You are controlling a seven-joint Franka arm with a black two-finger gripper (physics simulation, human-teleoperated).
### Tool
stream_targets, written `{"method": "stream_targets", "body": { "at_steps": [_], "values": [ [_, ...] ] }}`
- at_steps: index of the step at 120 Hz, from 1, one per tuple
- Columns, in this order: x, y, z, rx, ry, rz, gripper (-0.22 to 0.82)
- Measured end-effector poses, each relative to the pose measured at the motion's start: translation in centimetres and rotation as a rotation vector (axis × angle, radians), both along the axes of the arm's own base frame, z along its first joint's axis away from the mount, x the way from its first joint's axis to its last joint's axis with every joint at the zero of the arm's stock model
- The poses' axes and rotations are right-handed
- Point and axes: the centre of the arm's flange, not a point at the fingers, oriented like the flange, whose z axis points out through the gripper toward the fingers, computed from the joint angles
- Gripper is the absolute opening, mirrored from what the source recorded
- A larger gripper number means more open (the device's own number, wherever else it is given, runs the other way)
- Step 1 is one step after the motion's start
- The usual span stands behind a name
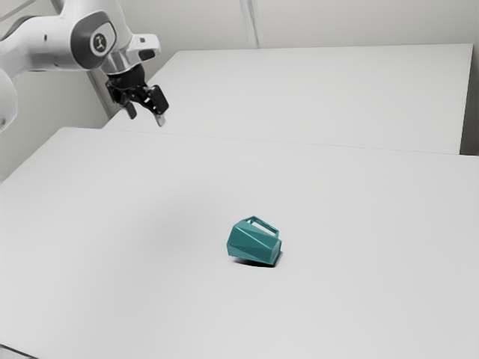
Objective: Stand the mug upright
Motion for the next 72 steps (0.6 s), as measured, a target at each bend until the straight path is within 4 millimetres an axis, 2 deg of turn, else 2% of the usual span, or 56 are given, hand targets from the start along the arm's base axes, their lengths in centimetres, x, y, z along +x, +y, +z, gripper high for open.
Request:
{"method": "stream_targets", "body": {
  "at_steps": [16, 26, 45, 58, 72],
  "values": [
    [0.0, -0.4, -0.8, -0.035, 0.009, -0.011, 0.60],
    [0.1, -1.0, -3.9, -0.137, 0.059, 0.004, 0.60],
    [0.8, -3.4, -7.7, -0.347, 0.116, 0.030, 0.60],
    [0.7, -4.6, -12.6, -0.487, 0.188, 0.069, 0.60],
    [0.1, -5.6, -16.5, -0.582, 0.244, 0.089, 0.60]
  ]
}}
